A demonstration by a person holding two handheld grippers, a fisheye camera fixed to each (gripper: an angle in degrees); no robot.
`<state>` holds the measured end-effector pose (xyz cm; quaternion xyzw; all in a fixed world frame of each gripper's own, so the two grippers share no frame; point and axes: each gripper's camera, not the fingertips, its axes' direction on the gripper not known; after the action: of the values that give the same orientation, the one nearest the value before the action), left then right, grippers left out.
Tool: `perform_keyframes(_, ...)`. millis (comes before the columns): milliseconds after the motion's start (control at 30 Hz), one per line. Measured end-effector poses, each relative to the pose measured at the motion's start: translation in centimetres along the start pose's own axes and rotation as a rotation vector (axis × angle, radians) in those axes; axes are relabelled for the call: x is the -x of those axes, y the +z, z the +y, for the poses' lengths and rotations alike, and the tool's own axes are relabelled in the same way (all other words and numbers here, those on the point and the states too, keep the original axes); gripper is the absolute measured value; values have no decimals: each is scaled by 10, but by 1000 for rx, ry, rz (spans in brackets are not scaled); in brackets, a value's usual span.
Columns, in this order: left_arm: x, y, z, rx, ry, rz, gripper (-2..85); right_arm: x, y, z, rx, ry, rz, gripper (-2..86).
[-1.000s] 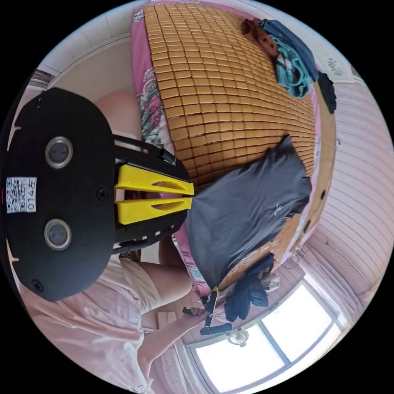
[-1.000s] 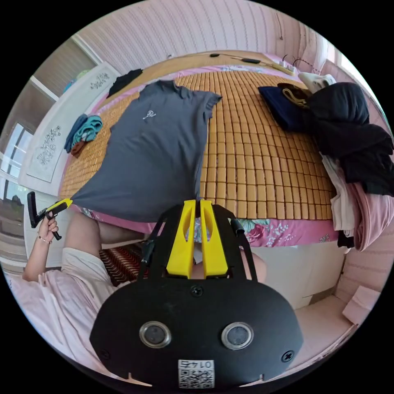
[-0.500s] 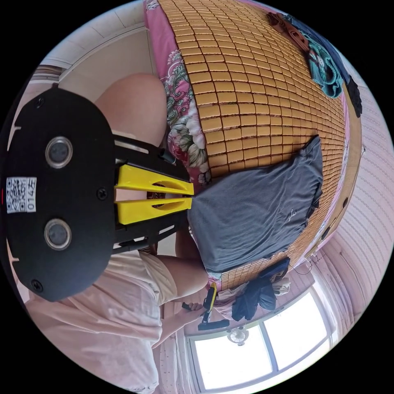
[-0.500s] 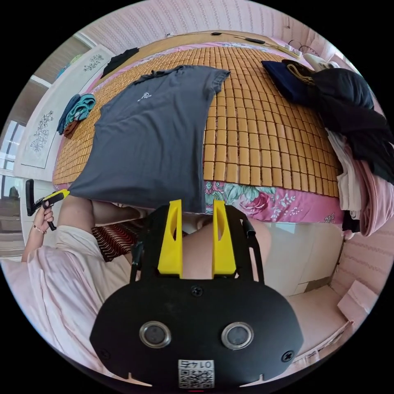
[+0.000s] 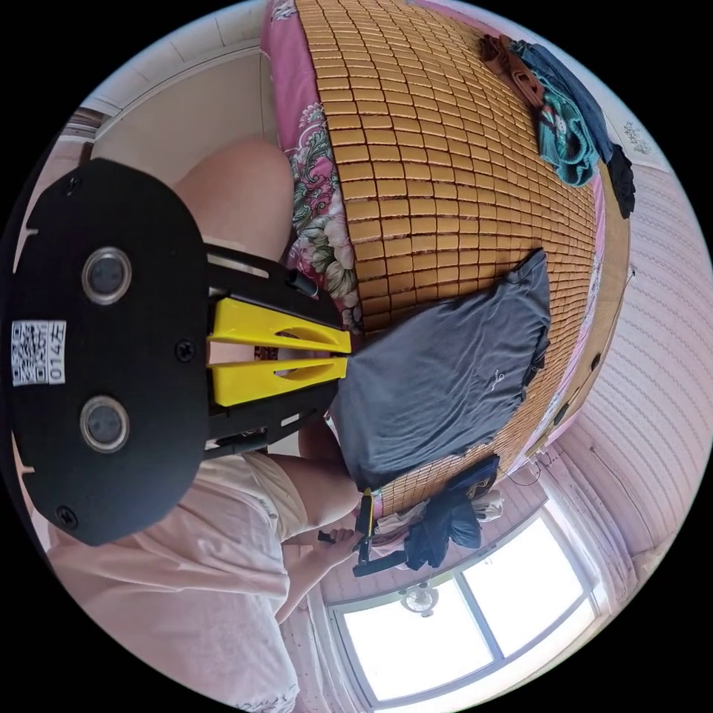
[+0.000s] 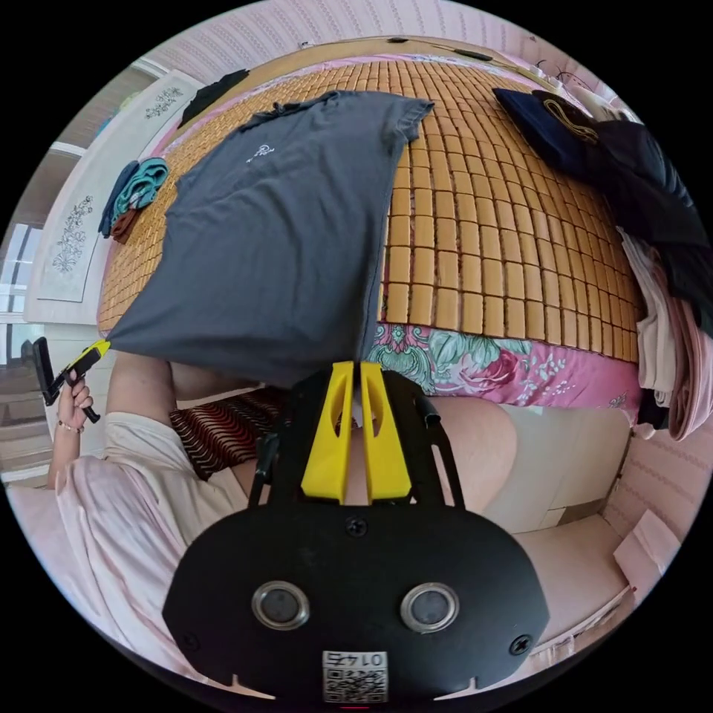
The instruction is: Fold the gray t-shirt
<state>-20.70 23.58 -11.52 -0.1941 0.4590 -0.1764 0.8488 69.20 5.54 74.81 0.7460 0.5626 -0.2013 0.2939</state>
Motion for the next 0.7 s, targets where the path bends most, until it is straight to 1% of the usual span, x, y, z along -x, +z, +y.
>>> perform_keyframes(200,-16,-24,19,-35,19,-17,-10,-41,-41,49,-152,86,-205,5)
perform_keyframes(267,-20,-36,25,-65,15,-6,-10,-52,-59,68,-238,104,-319,5)
perform_keyframes(300,-25,-48,29,-108,24,6,-10,-54,-64,73,-266,101,-350,5)
perform_keyframes(367,-34,-74,34,-186,39,37,-10,-60,-94,91,-401,66,-450,5)
perform_keyframes(400,-41,-94,36,-245,57,79,-10,-61,-103,96,-437,50,-471,5)
perform_keyframes(433,-50,-116,35,-296,92,125,-10,-62,-122,104,-513,5,-516,5)
perform_keyframes(500,-67,-154,34,-372,164,142,-10,-62,-156,116,-620,-69,-562,5)
perform_keyframes(567,-87,-197,36,-466,238,139,-10,-60,-205,134,-770,-176,-606,5)
perform_keyframes(633,-111,-253,46,-614,327,145,-10,-58,-241,151,-885,-246,-633,4)
perform_keyframes(667,-117,-265,50,-651,346,150,-10,-57,-263,163,-958,-282,-660,4)
perform_keyframes(700,-126,-289,58,-721,378,162,-10,-57,-273,170,-991,-298,-675,4)
